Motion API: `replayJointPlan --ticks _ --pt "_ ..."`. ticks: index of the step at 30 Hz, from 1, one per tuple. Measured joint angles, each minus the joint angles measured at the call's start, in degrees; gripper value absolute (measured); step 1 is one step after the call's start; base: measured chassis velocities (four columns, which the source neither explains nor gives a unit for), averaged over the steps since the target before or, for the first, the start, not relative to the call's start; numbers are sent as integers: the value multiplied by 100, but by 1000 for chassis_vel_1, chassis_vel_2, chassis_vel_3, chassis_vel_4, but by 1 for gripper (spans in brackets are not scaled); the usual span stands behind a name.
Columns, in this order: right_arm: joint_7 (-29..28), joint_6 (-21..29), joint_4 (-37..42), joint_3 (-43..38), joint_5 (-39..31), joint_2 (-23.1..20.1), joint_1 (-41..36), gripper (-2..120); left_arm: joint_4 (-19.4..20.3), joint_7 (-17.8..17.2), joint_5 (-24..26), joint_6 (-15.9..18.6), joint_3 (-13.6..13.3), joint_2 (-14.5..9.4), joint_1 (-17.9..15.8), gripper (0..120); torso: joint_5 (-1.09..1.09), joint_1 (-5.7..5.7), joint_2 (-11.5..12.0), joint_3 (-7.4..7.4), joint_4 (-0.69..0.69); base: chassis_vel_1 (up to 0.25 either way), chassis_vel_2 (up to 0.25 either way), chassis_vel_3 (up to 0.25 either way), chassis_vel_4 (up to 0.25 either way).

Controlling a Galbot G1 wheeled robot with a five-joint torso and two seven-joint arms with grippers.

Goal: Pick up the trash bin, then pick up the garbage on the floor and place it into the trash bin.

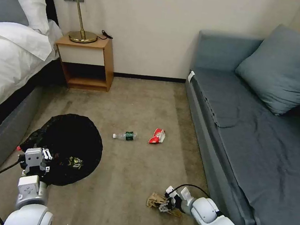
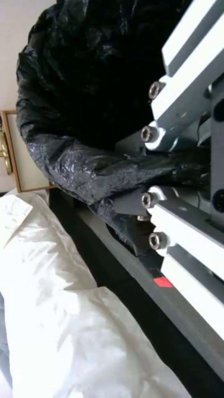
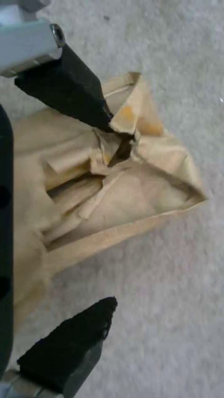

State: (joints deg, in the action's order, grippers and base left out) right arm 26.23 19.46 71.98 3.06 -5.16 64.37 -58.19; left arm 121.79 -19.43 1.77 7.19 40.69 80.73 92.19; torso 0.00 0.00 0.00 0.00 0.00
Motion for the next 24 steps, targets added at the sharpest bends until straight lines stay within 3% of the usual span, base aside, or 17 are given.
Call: replayJointPlan --ticks 10,24 --pt "51 -10 -76 -17 57 80 -17 96 -31 3 21 -101 37 2 61 4 0 0 0 0 1 0 0 0 0" --pt "193 -97 -156 -29 186 167 -75 44 -31 6 39 -106 34 1 68 4 -1 0 0 0 0 0 0 0 0"
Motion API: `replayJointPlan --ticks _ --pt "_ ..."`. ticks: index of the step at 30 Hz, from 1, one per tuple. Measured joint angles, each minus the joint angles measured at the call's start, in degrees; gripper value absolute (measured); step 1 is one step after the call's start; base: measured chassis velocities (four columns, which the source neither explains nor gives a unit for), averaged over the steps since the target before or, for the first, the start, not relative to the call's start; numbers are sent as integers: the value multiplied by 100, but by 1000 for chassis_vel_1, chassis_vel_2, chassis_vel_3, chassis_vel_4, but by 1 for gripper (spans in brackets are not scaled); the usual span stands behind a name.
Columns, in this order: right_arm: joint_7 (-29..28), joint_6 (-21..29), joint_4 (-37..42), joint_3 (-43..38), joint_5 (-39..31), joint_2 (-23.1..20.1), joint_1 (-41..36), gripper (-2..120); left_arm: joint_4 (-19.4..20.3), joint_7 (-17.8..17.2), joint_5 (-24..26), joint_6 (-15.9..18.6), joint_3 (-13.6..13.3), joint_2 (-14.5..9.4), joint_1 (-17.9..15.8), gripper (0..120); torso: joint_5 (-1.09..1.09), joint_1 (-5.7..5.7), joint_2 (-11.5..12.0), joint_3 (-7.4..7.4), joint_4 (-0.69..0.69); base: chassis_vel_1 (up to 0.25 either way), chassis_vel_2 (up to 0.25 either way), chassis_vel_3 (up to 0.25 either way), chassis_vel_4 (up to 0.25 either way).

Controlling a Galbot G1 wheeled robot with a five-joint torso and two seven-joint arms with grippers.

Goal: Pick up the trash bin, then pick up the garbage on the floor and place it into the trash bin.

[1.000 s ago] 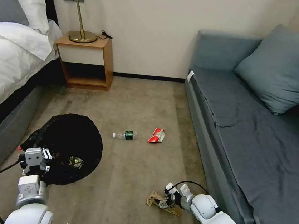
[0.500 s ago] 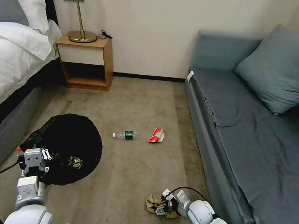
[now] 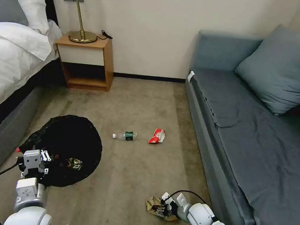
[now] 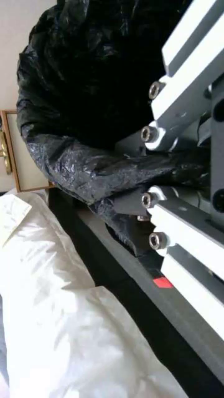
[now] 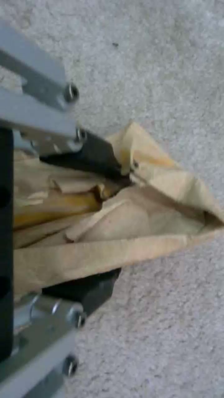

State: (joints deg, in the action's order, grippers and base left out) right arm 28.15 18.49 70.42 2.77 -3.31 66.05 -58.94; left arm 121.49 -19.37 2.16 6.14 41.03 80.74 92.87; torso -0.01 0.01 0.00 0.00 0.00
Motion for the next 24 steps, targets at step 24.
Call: replayJointPlan --ticks 24 --pt "50 -42 -107 60 27 -4 134 0 -60 3 5 -20 7 13 -47 4 0 -1 0 -1 0 0 0 0 0"
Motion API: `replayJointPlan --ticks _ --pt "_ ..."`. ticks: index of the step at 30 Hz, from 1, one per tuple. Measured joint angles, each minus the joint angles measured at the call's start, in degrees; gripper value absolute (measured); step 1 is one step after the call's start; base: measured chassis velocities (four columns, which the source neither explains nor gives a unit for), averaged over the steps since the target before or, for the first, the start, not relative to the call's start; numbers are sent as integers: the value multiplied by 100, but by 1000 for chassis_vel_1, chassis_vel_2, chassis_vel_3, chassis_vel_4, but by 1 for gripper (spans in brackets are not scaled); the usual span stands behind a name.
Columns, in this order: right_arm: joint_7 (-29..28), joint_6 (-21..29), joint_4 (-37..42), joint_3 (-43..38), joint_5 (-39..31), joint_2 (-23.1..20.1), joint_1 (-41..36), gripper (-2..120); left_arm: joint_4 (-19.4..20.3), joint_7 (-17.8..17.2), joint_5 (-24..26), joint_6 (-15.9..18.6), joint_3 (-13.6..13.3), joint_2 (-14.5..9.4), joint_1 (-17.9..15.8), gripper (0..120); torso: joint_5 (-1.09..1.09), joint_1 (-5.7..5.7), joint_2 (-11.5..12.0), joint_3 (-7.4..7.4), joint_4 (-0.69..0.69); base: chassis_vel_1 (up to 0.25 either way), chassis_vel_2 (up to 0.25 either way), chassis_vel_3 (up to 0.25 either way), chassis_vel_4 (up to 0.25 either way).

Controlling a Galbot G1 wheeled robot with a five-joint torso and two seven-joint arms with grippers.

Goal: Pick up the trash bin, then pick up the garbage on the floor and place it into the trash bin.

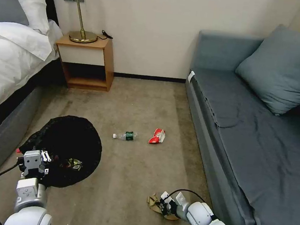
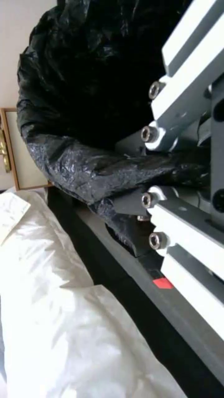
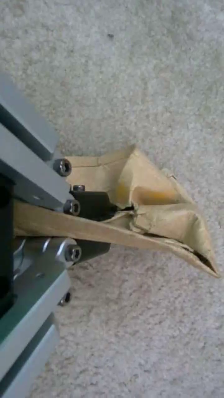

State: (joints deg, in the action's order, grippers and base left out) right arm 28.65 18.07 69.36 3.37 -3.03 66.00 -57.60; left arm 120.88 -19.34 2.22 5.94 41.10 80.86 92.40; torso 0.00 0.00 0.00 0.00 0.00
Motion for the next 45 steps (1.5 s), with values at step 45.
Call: replayJointPlan --ticks 45 --pt "-648 714 -330 2074 -2390 1712 4374 0 -377 -31 -218 158 -215 167 -447 4 2 0 0 0 1 0 0 0 0"
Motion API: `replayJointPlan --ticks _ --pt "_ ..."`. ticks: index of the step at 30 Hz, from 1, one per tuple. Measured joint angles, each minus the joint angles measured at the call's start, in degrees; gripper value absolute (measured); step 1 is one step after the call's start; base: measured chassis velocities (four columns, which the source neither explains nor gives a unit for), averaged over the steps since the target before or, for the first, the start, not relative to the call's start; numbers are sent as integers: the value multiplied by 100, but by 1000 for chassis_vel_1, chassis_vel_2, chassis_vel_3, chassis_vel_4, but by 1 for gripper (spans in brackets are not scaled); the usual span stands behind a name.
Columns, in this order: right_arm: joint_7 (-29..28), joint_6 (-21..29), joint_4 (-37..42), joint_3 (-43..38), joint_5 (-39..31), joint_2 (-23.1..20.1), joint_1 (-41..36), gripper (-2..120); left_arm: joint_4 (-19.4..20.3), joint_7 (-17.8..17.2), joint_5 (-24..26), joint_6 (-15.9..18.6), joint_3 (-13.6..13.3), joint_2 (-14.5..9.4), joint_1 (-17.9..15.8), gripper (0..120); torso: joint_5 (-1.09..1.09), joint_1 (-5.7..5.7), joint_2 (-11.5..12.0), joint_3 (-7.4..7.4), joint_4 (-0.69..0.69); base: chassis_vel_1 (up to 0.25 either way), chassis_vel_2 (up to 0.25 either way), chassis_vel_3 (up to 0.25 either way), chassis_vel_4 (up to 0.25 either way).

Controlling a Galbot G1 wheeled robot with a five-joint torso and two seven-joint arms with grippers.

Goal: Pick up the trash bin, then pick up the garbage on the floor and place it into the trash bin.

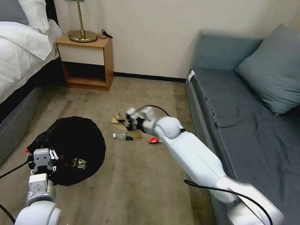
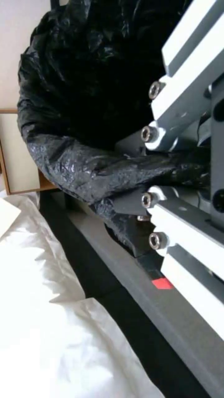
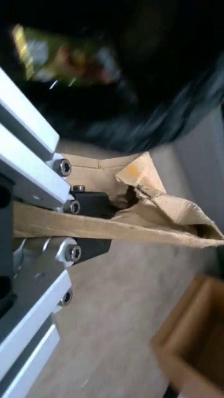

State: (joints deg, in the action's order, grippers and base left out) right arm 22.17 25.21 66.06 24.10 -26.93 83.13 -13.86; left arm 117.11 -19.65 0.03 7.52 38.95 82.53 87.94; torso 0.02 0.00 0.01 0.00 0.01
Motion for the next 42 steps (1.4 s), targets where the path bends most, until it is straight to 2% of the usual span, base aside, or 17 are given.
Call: replayJointPlan --ticks 3,11,21,32,35,37,41,42 --pt "-35 19 -53 187 -85 375 115 0 -45 -3 38 9 45 -40 -32 4 0 0 0 0 0 0 0 0 0" --pt "-42 37 -39 465 -141 902 116 0 -141 -12 196 11 152 -154 -82 4 0 0 0 1 0 0 0 0 0" --pt "-67 8 -190 690 -54 926 -146 0 -222 -7 324 12 160 -210 -161 4 -1 0 0 0 -2 0 0 0 0" --pt "-240 -132 -389 799 76 908 -443 0 -56 -13 415 58 91 -212 -91 4 -2 0 -1 1 -2 0 0 0 0" --pt "-287 -136 -384 796 73 906 -448 4 -56 -13 414 58 89 -206 -79 4 -2 0 -1 0 -1 0 0 0 0" --pt "-316 -142 -352 785 69 905 -463 16 -56 -13 412 58 89 -205 -79 4 -2 0 -1 0 -1 0 0 0 0" --pt "-324 -143 -322 782 69 903 -485 24 -58 -13 409 57 90 -202 -82 4 -2 0 -1 0 -2 0 0 0 0" --pt "-326 -143 -293 777 65 903 -497 30 -74 -13 405 56 92 -199 -91 4 -2 0 -1 0 -1 0 0 0 0"
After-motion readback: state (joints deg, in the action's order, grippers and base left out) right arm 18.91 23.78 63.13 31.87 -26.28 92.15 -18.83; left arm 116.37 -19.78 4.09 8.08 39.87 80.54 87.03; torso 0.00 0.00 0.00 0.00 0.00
